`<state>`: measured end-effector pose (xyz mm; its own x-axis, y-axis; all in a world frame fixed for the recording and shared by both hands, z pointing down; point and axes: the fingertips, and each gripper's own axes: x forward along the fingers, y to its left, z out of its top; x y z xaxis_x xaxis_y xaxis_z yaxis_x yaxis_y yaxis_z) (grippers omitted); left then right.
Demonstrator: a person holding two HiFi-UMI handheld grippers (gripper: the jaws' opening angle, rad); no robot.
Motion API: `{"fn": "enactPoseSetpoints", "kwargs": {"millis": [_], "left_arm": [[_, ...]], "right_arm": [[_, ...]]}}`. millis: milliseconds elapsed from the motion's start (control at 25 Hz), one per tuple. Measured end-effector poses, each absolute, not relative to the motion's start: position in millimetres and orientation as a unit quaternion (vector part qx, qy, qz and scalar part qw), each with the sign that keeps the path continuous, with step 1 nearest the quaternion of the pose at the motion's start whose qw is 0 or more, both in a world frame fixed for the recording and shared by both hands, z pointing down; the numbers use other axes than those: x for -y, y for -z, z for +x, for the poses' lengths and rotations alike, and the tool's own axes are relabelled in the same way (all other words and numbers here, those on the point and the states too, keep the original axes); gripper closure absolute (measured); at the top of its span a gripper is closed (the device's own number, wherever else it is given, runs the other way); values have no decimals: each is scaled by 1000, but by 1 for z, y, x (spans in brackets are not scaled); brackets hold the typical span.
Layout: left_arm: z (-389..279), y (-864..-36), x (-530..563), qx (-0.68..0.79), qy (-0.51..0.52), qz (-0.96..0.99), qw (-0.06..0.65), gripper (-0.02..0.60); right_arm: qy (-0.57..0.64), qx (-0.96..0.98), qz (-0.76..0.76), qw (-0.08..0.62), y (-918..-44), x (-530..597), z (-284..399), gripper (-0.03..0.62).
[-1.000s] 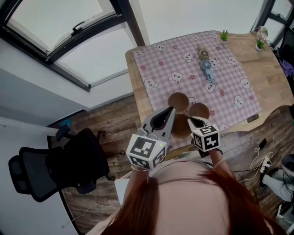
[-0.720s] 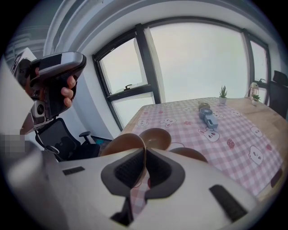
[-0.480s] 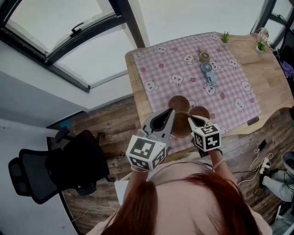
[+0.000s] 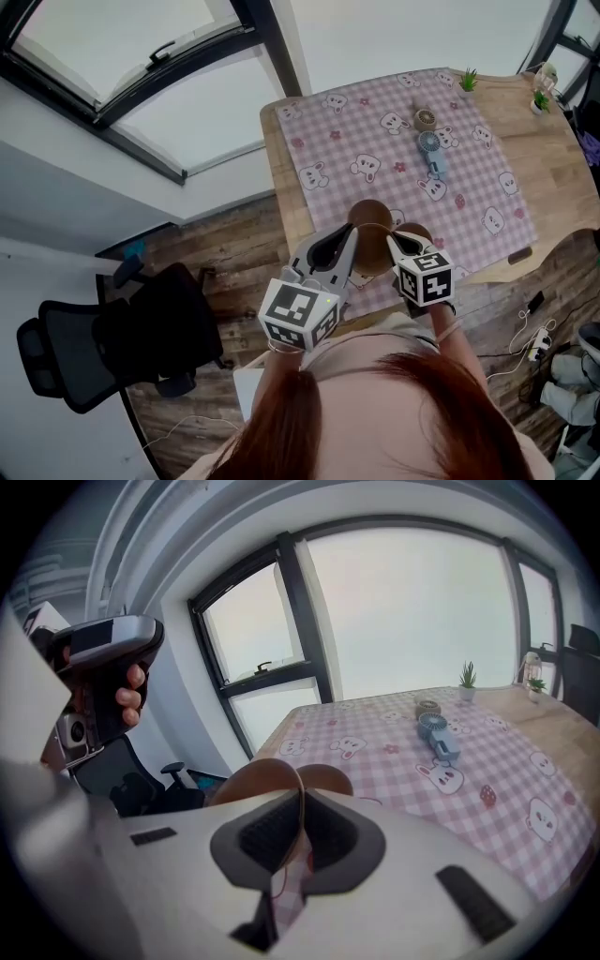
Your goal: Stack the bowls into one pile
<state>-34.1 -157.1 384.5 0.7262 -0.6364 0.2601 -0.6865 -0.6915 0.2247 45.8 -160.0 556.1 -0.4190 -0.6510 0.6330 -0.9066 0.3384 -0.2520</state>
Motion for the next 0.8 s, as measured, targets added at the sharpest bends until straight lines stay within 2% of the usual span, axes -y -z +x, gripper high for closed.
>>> {"fn": "enactPoseSetpoints", "kwargs": {"millis": [800], "left_arm": [[-41,-398,173,369,-90,909,172,569]], "right_arm": [[-293,788,491,228,-568,196,46,579]]}}
